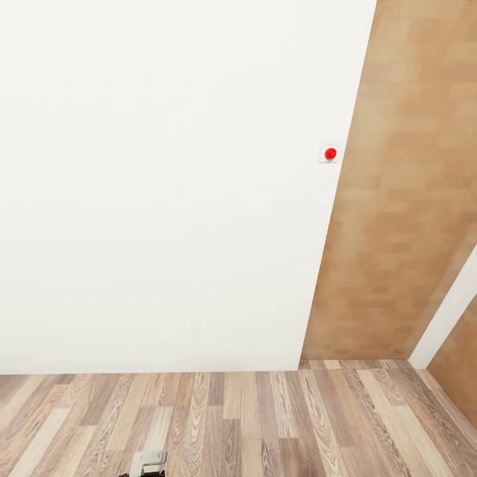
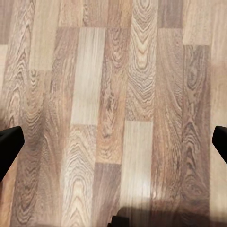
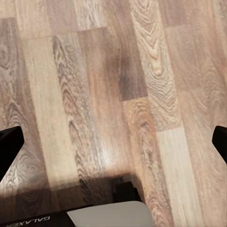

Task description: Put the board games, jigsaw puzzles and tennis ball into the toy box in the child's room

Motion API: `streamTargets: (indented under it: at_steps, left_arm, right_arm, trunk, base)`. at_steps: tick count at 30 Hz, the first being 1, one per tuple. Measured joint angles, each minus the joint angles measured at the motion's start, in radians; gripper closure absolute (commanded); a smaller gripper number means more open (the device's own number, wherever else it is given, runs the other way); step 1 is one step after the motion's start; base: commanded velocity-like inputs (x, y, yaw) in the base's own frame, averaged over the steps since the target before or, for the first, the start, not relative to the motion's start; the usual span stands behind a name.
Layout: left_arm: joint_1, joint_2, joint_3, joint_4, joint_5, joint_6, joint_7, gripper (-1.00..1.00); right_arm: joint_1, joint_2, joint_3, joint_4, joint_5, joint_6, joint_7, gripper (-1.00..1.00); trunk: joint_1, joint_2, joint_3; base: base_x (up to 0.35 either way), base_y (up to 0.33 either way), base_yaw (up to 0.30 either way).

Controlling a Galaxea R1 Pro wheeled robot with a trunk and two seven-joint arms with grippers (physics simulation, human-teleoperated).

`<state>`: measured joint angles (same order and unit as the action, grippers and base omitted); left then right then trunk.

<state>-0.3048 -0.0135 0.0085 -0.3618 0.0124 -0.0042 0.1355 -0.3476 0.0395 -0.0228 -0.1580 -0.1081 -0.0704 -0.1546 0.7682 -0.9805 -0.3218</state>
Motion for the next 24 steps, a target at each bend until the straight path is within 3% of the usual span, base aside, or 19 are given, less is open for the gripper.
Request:
streamTargets:
  at_steps: [24]
  left_arm:
    - [0.0, 0.0, 0.0, 0.0, 0.0, -0.001, 0.0, -1.0]
  right_arm:
    - [0.003, 0.0, 0.0, 0.0, 0.002, -0.002, -0.001, -1.0]
  trunk:
    - [-0.092, 0.168, 0.075]
  base:
    - [0.0, 0.0, 0.0]
